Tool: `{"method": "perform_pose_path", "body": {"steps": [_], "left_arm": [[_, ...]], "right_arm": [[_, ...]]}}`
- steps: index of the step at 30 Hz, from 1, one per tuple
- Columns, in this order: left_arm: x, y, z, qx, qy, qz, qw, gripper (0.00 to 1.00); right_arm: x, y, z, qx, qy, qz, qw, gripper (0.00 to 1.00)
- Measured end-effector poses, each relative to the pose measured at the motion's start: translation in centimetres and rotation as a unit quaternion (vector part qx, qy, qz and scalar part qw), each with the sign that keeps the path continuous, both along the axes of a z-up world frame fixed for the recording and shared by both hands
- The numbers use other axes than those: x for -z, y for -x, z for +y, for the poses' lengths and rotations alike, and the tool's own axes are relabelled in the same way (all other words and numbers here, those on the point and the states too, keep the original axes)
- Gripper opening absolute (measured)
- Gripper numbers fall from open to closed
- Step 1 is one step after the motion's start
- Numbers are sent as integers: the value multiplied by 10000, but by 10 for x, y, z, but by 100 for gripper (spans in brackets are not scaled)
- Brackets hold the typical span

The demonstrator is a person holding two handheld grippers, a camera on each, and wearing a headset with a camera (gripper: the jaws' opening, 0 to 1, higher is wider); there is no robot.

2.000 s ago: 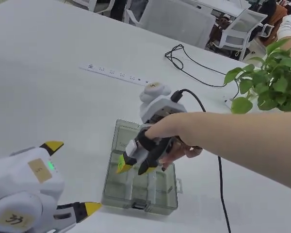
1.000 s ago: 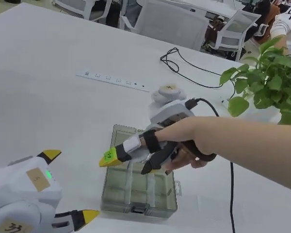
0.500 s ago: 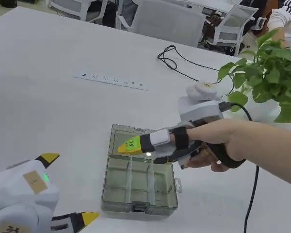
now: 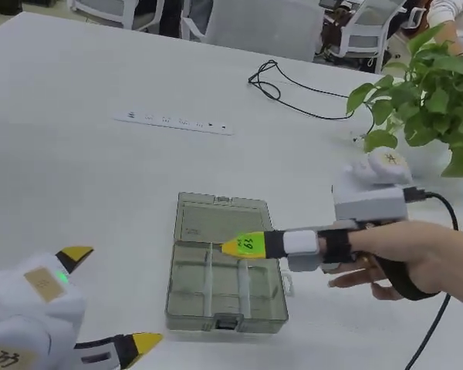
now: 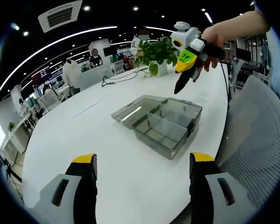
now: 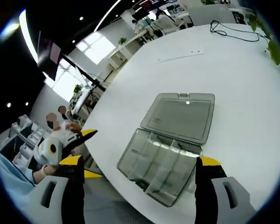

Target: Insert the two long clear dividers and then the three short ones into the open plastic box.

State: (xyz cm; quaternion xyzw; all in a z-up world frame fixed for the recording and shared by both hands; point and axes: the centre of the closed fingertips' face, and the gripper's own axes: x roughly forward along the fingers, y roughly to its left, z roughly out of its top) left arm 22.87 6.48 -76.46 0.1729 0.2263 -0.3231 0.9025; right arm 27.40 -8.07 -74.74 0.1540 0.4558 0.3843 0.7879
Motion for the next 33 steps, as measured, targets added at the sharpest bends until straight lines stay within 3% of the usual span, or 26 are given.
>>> {"method": "perform_pose_path", "body": {"steps": [2,3,4,5,7,9,10,14,15,17,25,33], "left_arm": [[0,0,0,-24,55,32,10000,83],[0,0,0,-40,82,46,9999,83],[0,0,0,-46,110,59,9999,83],[0,-1,0,-59,140,79,9999,83],[0,-1,1,-83,178,96,9998,83],[0,-1,1,-106,210,101,9997,83],[0,-1,1,-112,226,103,9996,83],[-2,-1,0,-130,340,145,9992,83],[-2,-1,0,-134,365,153,9991,83],[-2,-1,0,-143,429,165,9988,83],[-4,-1,-2,-140,600,223,9979,83],[-4,0,-5,-90,755,313,9966,83]], "right_arm": [[-2,-4,-5,143,-94,-233,9996,100],[-5,-9,-8,96,-77,-612,9981,100],[-3,-7,-13,49,46,-622,9980,100],[-4,-9,-15,32,41,-818,9966,100],[-3,-9,-23,106,70,-858,9962,100],[-7,-12,-27,136,9,-1095,9939,100],[-5,-9,-31,109,68,-1049,9944,100],[-10,-7,-42,102,78,-1467,9891,100],[-9,-4,-44,72,111,-1444,9894,100],[-9,-2,-50,-49,229,-1750,9843,100],[5,15,-71,-388,517,-2013,9774,98],[9,20,-94,-465,596,-2278,9708,94]]}}
